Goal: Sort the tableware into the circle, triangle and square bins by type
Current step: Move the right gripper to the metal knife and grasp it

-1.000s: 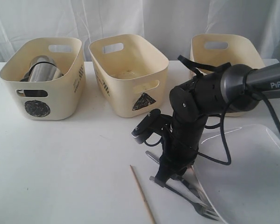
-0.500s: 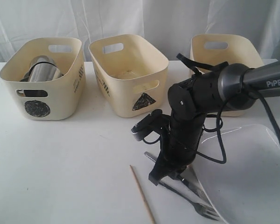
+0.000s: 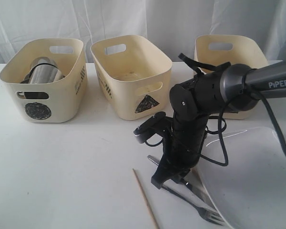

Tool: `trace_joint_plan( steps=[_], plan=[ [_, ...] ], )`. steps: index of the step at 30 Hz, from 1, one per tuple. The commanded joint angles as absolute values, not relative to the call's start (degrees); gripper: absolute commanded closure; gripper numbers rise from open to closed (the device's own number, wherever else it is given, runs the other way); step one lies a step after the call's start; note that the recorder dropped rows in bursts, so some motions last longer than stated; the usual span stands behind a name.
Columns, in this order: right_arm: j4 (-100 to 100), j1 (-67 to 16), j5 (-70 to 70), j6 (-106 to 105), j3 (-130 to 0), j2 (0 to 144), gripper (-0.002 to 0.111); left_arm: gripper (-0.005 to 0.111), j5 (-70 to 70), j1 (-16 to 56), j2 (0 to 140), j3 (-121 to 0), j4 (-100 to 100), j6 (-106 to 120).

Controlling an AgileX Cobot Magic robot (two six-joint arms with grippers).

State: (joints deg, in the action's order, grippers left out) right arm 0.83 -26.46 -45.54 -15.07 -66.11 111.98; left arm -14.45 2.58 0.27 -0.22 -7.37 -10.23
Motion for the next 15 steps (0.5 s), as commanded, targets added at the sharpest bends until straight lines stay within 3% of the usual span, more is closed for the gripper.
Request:
trace_joint_plan(
  steps=[1, 15],
  plan=[
    [1.6, -26.26, -44.82, -15.32, -66.75, 110.34, 0.108, 0.107, -14.52, 2.42, 0.0, 0.0, -7.28, -10.27],
    [12.94, -26.26, -41.28, -19.76, -66.73, 109.22, 0.108, 0.107, -14.52, 2.42, 0.0, 0.0, -7.28, -10.27]
  ],
)
